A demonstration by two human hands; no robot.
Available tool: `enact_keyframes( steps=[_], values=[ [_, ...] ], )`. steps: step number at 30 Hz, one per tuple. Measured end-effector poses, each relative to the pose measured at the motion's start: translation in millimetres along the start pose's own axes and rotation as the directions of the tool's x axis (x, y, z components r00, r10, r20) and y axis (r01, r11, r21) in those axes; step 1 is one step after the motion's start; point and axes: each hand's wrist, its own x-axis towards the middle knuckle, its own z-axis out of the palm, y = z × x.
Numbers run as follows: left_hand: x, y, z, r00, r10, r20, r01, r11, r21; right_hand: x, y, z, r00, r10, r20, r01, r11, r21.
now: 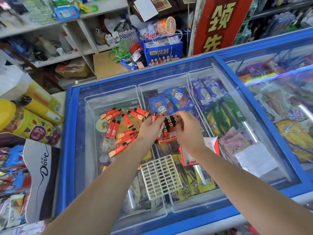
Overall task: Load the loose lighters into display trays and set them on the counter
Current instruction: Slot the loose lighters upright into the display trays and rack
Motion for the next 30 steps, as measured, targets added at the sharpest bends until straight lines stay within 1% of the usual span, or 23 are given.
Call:
enact_keyframes(
  steps=[1,3,4,6,7,10,11,14,17,19,22,24,25,26,28,29,30],
  values=[
    [-1,1,2,0.999,-0.032,0.01,0.033,0.999,-0.032,5,-5,-4,0.994,0.111,0.021,-0.113,0.984,0.141],
    [-5,5,4,0.994,-0.095,0.062,0.102,0.988,-0.117,12,-14,-13,0.942,0.294,0.165,-0.335,0.869,0.364],
    [-6,5,5,0.988,-0.123,0.091,0.135,0.98,-0.144,14,-16,-18,0.907,0.339,0.251,-0.418,0.798,0.434],
    [-8,5,6,0.977,-0.163,0.137,0.185,0.97,-0.16,15,-17,-27,0.855,0.344,0.388,-0.511,0.688,0.516],
    [-10,5,6,0.972,-0.175,0.155,0.199,0.967,-0.158,15,-17,-31,0.845,0.329,0.422,-0.523,0.676,0.519],
    [-14,5,5,0.963,-0.185,0.196,0.216,0.965,-0.148,13,-12,-34,0.838,0.315,0.445,-0.514,0.729,0.452],
    [-15,5,4,0.961,-0.174,0.213,0.208,0.967,-0.149,13,-11,-35,0.831,0.315,0.458,-0.521,0.727,0.446],
    [-16,5,4,0.956,-0.157,0.248,0.195,0.971,-0.138,11,-10,-35,0.814,0.291,0.503,-0.541,0.697,0.471],
    [-16,6,4,0.95,-0.166,0.265,0.195,0.977,-0.087,11,-10,-34,0.834,0.302,0.462,-0.536,0.647,0.543],
    [-15,5,4,0.958,-0.177,0.224,0.183,0.983,-0.004,13,-8,-35,0.84,0.323,0.436,-0.538,0.601,0.591],
    [-10,-1,-3,0.98,-0.176,0.09,0.16,0.975,0.157,16,-3,-43,0.853,0.368,0.369,-0.521,0.576,0.63],
    [-5,-9,-10,0.991,-0.133,0.031,0.126,0.977,0.171,18,1,-48,0.867,0.398,0.301,-0.494,0.6,0.63],
    [-3,-13,-14,0.994,-0.109,0.016,0.106,0.982,0.156,19,4,-50,0.878,0.398,0.267,-0.475,0.65,0.593],
    [-1,-15,-16,0.996,-0.086,0.005,0.084,0.985,0.152,19,7,-50,0.896,0.38,0.229,-0.442,0.733,0.517],
    [2,-17,-19,0.999,-0.053,0.0,0.052,0.985,0.163,17,11,-47,0.949,0.27,0.16,-0.306,0.911,0.277],
    [3,-18,-19,0.999,-0.041,0.0,0.041,0.985,0.169,15,12,-45,0.969,0.196,0.148,-0.22,0.962,0.165],
    [4,-19,-19,1.0,-0.031,-0.001,0.03,0.984,0.177,13,13,-43,0.98,0.129,0.154,-0.143,0.986,0.082]
  ],
)
